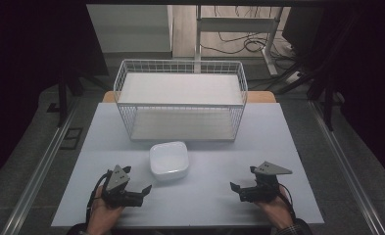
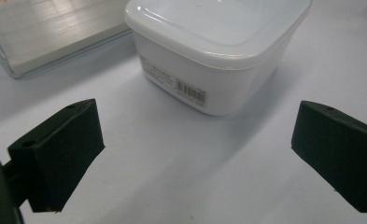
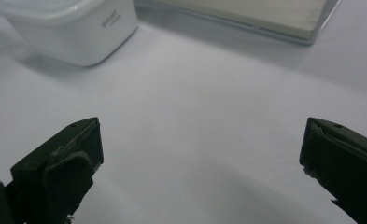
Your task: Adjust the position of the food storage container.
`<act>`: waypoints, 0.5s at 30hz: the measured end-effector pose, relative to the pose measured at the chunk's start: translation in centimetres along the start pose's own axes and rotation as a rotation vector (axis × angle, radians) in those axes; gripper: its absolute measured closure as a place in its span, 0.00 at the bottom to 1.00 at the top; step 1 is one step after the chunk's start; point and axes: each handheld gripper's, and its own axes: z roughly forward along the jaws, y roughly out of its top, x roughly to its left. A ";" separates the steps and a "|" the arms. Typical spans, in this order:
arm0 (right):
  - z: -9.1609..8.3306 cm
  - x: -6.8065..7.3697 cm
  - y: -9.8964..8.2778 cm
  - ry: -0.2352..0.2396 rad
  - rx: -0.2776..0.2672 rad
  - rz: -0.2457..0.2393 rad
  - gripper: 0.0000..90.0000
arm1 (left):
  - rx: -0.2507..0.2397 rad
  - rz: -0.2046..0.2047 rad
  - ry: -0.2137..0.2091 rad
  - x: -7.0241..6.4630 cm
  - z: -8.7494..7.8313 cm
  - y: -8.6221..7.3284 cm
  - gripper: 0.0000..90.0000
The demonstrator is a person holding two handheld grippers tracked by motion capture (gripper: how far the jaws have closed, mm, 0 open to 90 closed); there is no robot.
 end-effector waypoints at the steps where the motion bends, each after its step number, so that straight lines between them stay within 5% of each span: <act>1: 0.1 0.1 0.0 0.002 0.006 -0.005 0.00 | -0.010 -0.009 0.005 0.1 -0.1 0.0 0.02; 5: 0.2 0.7 0.0 0.014 0.009 -0.018 0.00 | -0.013 -0.047 -0.002 0.6 -0.4 -0.1 0.04; 15: 0.6 1.1 0.0 0.018 0.035 -0.042 0.00 | 0.041 -0.059 0.001 1.1 -0.6 -0.1 0.05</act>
